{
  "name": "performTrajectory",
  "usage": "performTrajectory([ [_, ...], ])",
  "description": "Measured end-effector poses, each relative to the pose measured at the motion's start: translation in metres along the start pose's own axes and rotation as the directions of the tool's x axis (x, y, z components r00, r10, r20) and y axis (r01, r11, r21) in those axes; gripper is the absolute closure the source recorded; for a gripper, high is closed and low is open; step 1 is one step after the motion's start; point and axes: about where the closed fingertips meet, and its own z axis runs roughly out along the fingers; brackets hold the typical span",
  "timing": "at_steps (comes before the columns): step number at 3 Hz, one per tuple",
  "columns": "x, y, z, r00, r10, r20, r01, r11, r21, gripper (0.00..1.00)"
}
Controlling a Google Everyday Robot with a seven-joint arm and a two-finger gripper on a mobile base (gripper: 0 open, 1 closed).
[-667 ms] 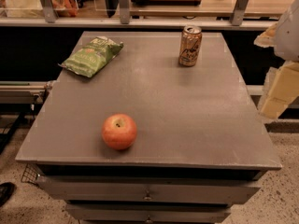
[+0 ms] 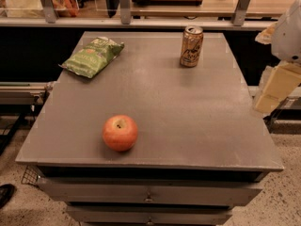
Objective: Pick orange can
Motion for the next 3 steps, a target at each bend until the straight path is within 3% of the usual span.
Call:
performTrajectory([
  [1,0.002,-0.044,0.032,0.995,0.068,0.07,-0.072,0.9957,0.059,0.0],
  [2,0.001,-0.09,0.066,0.971,0.161,0.175,-0.178,0.9801,0.087,0.0],
  [3,-0.012,-0.136,0.104,0.913,0.25,0.322,-0.291,0.9529,0.086,0.0],
])
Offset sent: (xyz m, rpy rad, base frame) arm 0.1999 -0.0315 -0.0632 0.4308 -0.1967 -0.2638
